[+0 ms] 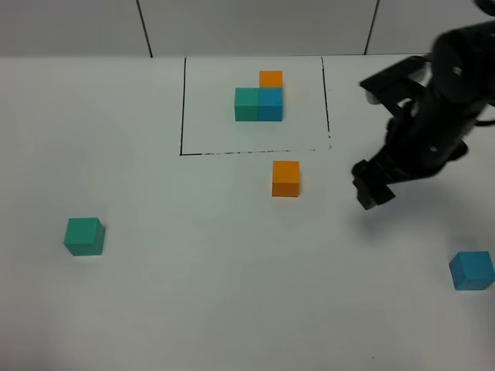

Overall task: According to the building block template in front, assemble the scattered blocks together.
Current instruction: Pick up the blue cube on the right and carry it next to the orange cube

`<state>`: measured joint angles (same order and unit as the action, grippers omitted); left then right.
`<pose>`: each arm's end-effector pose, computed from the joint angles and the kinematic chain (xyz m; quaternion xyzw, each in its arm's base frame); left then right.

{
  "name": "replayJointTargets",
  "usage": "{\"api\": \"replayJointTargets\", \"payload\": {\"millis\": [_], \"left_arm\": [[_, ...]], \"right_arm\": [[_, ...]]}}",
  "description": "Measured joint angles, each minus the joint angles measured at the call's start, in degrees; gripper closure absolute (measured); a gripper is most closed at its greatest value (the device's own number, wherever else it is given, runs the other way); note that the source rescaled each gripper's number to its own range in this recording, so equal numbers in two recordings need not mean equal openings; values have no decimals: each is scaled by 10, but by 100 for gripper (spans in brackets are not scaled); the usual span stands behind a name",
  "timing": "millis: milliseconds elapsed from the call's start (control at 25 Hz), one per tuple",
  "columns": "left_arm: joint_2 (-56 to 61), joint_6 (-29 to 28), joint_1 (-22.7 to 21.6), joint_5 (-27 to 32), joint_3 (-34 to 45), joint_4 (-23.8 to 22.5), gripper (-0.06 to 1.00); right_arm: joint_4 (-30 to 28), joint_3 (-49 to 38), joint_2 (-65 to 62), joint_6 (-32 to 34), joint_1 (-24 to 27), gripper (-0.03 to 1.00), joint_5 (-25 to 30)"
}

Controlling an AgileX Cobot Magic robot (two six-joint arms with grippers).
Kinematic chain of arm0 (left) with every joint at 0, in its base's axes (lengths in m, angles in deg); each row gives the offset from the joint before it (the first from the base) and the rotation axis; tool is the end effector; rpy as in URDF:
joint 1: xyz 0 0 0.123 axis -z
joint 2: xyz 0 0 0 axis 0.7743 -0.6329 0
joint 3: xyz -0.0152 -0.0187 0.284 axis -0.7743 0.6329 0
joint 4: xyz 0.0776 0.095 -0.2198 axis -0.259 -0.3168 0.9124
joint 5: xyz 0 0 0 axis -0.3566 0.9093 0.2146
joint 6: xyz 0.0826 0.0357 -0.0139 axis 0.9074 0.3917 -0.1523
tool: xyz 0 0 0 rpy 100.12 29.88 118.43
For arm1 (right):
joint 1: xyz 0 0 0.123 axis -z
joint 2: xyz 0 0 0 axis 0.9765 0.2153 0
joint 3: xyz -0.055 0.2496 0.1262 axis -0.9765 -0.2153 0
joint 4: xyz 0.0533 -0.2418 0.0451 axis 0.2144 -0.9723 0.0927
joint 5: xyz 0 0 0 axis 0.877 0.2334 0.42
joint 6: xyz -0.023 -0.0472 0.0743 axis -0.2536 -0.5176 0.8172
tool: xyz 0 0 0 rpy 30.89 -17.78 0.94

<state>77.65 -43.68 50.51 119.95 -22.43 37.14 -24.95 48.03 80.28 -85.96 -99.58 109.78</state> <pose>-0.0057 -0.0076 0.2804 0.0259 0.8448 -0.0308 0.5336 0.3086 0.1248 0.2131 -0.2805 0.9545 0.0099 0.1010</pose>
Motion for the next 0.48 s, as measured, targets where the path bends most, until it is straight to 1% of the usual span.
{"api": "replayJointTargets", "payload": {"millis": [40, 120, 240, 360, 480], "left_arm": [[0, 0, 0, 0, 0, 0, 18], [0, 0, 0, 0, 0, 0, 18], [0, 0, 0, 0, 0, 0, 18], [0, 0, 0, 0, 0, 0, 18], [0, 0, 0, 0, 0, 0, 18]], "right_arm": [[0, -34, -38, 24, 11, 17, -13], [-21, -107, -105, 80, 31, 17, -26], [-54, -184, -191, 147, 53, 17, -29], [-60, -232, -238, 182, 77, 17, -30], [-56, -258, -246, 193, 104, 17, -33]]}}
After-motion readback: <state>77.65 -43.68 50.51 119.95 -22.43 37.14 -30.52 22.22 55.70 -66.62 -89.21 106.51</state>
